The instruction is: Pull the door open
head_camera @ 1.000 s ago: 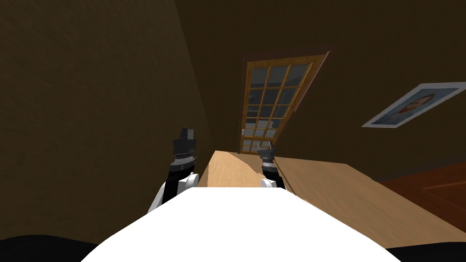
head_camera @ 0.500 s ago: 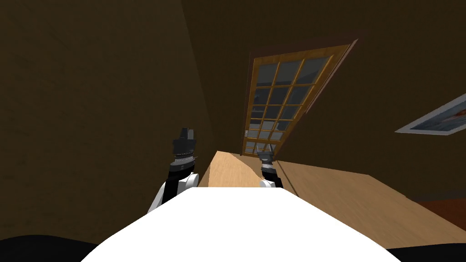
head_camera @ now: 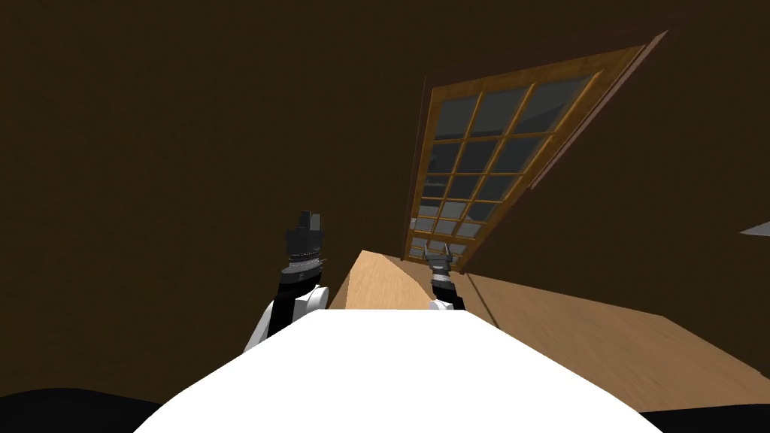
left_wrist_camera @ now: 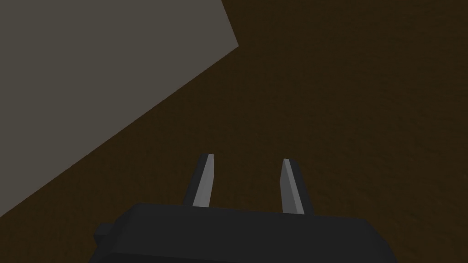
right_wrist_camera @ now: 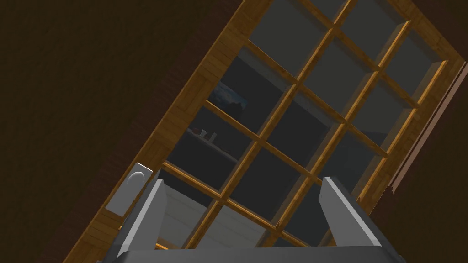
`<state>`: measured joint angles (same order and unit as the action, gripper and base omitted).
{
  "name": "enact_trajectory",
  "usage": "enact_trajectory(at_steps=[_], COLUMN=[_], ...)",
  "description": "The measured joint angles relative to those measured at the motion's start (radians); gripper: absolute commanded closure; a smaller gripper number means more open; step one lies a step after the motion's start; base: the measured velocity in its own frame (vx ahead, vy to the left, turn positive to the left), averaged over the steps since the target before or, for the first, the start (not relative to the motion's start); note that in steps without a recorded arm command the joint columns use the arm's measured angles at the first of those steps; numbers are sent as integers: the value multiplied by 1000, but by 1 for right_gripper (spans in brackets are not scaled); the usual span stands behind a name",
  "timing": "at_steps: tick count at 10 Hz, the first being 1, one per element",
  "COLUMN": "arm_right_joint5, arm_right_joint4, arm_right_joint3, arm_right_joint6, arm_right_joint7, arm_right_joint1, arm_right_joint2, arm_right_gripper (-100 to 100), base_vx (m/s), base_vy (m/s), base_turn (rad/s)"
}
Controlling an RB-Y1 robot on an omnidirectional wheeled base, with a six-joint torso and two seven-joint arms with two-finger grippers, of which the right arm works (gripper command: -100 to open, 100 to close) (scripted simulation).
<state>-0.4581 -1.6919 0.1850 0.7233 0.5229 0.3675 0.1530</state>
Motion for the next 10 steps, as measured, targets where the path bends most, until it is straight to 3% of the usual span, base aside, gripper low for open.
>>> enact_trajectory(at_steps=[10], arm_right_joint5=[-219], arm_right_joint4=[209], arm_right_joint3=[52], arm_right_joint6=[108], arm_right_joint7=[172], arm_right_joint1=[-28], arm_right_joint2=[44], arm_right_gripper=[-100], base_vx=[100], base_vy=[-17], base_turn=[125])
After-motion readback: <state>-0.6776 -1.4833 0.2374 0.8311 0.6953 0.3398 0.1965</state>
